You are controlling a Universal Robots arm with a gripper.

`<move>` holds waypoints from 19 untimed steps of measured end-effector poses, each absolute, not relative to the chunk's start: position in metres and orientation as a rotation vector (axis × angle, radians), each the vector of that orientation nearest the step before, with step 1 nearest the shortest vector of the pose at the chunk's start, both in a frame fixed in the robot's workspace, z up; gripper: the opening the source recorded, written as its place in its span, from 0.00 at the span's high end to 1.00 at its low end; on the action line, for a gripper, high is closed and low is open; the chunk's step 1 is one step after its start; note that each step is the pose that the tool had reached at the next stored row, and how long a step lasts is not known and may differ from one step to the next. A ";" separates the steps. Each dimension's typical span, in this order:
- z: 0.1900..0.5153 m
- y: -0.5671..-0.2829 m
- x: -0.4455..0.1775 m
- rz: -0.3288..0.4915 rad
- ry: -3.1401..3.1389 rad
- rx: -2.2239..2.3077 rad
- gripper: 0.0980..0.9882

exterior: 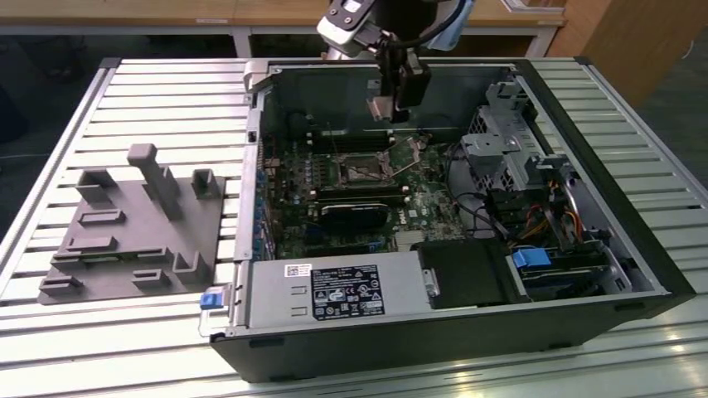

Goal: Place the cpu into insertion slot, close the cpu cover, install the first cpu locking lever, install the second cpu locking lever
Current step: 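Place the cpu into insertion slot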

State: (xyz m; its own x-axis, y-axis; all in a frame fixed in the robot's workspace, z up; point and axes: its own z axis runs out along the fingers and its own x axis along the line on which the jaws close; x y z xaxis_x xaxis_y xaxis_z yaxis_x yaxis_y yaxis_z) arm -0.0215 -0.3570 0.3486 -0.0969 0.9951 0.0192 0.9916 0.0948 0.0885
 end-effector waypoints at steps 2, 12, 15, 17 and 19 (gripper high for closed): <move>0.348 -0.357 -0.022 0.121 2.269 2.103 0.51; 0.339 -0.355 -0.025 0.119 2.231 2.140 0.51; 0.335 -0.355 -0.025 0.119 2.231 2.140 0.51; 0.332 -0.355 -0.025 0.119 2.231 2.140 0.51; 0.330 -0.355 -0.025 0.119 2.231 2.140 0.51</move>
